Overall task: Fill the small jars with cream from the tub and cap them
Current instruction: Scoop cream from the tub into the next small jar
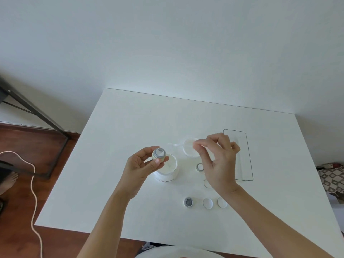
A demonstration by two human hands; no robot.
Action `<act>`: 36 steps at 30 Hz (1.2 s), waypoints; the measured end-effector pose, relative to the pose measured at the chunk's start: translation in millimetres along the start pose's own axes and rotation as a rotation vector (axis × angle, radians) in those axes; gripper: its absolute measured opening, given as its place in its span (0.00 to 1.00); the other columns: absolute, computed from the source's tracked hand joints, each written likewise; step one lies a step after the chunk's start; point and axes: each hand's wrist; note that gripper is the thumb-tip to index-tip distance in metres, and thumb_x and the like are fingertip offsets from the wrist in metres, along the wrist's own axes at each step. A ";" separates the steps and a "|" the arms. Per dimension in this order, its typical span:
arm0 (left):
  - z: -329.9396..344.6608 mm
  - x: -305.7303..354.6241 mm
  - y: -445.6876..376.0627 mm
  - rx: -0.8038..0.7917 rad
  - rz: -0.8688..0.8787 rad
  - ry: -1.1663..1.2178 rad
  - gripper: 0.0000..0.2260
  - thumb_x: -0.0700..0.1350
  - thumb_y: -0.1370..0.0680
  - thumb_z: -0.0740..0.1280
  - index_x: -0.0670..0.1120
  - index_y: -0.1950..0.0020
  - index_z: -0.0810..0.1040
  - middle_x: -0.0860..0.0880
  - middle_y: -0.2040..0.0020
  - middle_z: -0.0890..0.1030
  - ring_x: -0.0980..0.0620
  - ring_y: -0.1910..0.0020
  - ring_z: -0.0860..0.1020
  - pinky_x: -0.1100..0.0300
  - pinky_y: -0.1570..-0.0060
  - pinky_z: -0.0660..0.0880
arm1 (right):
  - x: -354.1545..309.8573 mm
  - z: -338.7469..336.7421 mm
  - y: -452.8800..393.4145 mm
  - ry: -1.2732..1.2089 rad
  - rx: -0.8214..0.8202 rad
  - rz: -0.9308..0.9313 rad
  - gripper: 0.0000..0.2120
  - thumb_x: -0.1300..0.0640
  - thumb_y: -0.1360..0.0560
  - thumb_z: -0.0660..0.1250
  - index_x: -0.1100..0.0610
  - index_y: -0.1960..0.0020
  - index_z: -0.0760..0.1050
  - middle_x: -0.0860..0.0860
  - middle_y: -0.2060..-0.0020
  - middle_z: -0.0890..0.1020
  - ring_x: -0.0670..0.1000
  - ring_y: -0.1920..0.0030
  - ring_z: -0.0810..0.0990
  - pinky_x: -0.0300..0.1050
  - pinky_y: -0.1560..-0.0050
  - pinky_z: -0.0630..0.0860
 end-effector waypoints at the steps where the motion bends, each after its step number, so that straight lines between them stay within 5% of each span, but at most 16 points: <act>1: -0.4 -0.6 0.4 0.011 -0.003 0.002 0.17 0.46 0.28 0.75 0.47 0.40 0.83 0.46 0.41 0.85 0.40 0.41 0.83 0.56 0.42 0.80 | 2.2 2.8 0.5 -0.024 -0.028 0.102 0.05 0.57 0.26 0.70 0.49 0.58 0.81 0.46 0.61 0.74 0.48 0.60 0.75 0.49 0.52 0.59; 6: -2.4 -4.4 2.8 0.060 -0.021 0.014 0.14 0.44 0.24 0.74 0.49 0.38 0.82 0.47 0.40 0.85 0.42 0.43 0.84 0.58 0.45 0.80 | 15.0 27.8 9.5 0.136 -0.334 0.271 0.05 0.56 0.26 0.71 0.49 0.60 0.81 0.45 0.59 0.75 0.50 0.54 0.74 0.44 0.55 0.51; 14: -6.2 -4.9 6.4 0.122 -0.025 0.044 0.13 0.46 0.25 0.69 0.47 0.41 0.80 0.46 0.46 0.85 0.45 0.48 0.85 0.59 0.48 0.81 | 16.7 75.2 13.8 0.439 -0.695 -0.033 0.09 0.53 0.22 0.63 0.53 0.54 0.82 0.50 0.53 0.75 0.56 0.46 0.70 0.49 0.46 0.52; 19: -13.2 -5.5 8.0 0.098 -0.006 -0.020 0.16 0.41 0.30 0.78 0.50 0.44 0.83 0.51 0.45 0.85 0.46 0.49 0.86 0.57 0.44 0.81 | 13.6 90.6 17.8 0.475 -0.835 -0.044 0.10 0.53 0.20 0.60 0.53 0.51 0.80 0.50 0.51 0.74 0.55 0.45 0.67 0.50 0.46 0.51; 25: -15.6 -7.5 8.1 0.113 0.005 -0.073 0.19 0.49 0.35 0.79 0.50 0.45 0.84 0.53 0.47 0.85 0.48 0.52 0.85 0.56 0.45 0.79 | 15.7 81.0 11.8 0.356 -0.810 0.294 0.08 0.52 0.21 0.62 0.52 0.54 0.79 0.49 0.55 0.75 0.54 0.50 0.72 0.47 0.54 0.54; 29: -15.7 -9.7 5.5 0.130 -0.006 -0.088 0.24 0.49 0.35 0.78 0.47 0.40 0.81 0.52 0.47 0.85 0.47 0.52 0.85 0.51 0.41 0.78 | 26.5 64.5 5.3 0.204 -0.788 0.636 0.14 0.51 0.23 0.64 0.52 0.67 0.71 0.44 0.72 0.70 0.53 0.62 0.73 0.48 0.55 0.56; 36: -16.2 -14.2 1.9 0.118 -0.012 -0.122 0.17 0.44 0.28 0.74 0.47 0.40 0.81 0.50 0.44 0.85 0.46 0.49 0.86 0.56 0.44 0.79 | 30.0 28.9 -12.6 -0.091 -0.710 0.926 0.12 0.52 0.25 0.68 0.60 0.58 0.80 0.49 0.69 0.76 0.54 0.60 0.76 0.53 0.41 0.66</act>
Point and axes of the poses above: each hand's wrist, its own y-axis away from the middle knuckle, its own z-axis out of the palm, x = y × z
